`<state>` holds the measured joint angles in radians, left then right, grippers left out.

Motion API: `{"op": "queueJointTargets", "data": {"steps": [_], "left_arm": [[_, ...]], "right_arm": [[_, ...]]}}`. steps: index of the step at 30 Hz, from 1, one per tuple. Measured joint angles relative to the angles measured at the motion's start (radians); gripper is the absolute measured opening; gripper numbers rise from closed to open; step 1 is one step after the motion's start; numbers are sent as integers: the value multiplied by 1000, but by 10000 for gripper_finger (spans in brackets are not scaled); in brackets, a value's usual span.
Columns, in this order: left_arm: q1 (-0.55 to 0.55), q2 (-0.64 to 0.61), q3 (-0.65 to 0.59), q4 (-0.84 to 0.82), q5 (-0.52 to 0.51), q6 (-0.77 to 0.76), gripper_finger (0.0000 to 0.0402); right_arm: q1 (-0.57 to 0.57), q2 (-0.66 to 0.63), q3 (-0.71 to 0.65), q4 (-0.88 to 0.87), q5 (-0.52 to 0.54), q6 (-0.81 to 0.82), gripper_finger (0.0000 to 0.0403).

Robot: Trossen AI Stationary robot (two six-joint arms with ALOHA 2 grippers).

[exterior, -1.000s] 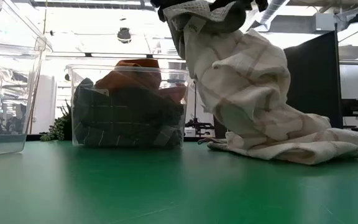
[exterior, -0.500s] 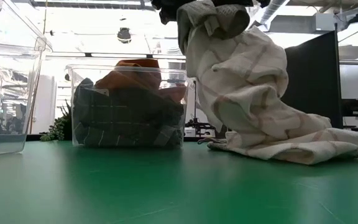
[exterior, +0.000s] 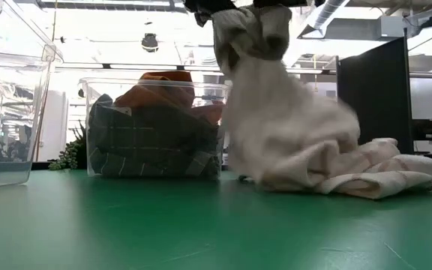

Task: Sort towels by color in basket
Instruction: Put the light gray towel into the bottom transparent bin

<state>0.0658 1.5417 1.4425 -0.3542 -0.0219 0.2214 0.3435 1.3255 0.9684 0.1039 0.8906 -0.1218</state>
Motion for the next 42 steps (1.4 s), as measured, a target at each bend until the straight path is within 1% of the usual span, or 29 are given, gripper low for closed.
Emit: {"op": "queueJointTargets", "data": {"steps": [2, 4, 6, 7, 8, 10, 12, 13, 15, 18, 19, 21, 23, 25, 26, 31, 35, 39, 42], "left_arm": [[0, 0, 0, -3, 0, 0, 6], [0, -11, 17, -54, 0, -2, 5], [0, -21, 69, -119, 5, -4, 4], [1, -28, 107, -165, 30, -5, 3], [4, -33, 149, -226, 78, -8, 3], [8, -37, 247, -367, 221, -10, 3], [3, -37, 336, -501, 362, -35, 2], [-2, -37, 372, -563, 407, -56, 2], [-12, -37, 439, -687, 452, -88, 2], [-18, -36, 533, -953, 492, -100, 1], [-19, -36, 562, -1033, 517, -111, 1], [-22, -36, 605, -1155, 587, -179, 1], [-23, -42, 630, -1226, 675, -276, 1], [-29, -66, 632, -1209, 756, -375, 3], [-36, -84, 632, -1206, 769, -424, 4], [-65, -174, 633, -1216, 773, -640, 2], [-153, -222, 632, -1215, 645, -753, 2], [-300, -237, 633, -1211, 558, -878, 1], [-413, -223, 633, -1165, 471, -935, 1]], "right_arm": [[25, -18, 0, -20, 22, -8, 131], [55, -49, 0, -39, 54, -8, 155], [89, -83, 0, -77, 87, -6, 179], [104, -99, 0, -105, 98, 3, 189], [118, -114, 0, -134, 108, 17, 199], [137, -145, 0, -205, 129, 61, 216], [148, -170, 0, -279, 162, 122, 226], [148, -180, 0, -321, 179, 154, 228], [141, -189, 0, -391, 201, 219, 229], [124, -194, 0, -471, 213, 300, 226], [118, -194, 0, -488, 214, 320, 224], [103, -192, -2, -515, 214, 347, 222], [86, -192, -13, -516, 214, 358, 220], [70, -192, -20, -511, 214, 359, 219], [62, -192, -25, -509, 214, 359, 219], [32, -192, -29, -507, 214, 368, 219], [26, -192, -29, -508, 213, 368, 219], [20, -192, -29, -507, 213, 355, 219], [-3, -192, -29, -507, 213, 349, 219]]}}
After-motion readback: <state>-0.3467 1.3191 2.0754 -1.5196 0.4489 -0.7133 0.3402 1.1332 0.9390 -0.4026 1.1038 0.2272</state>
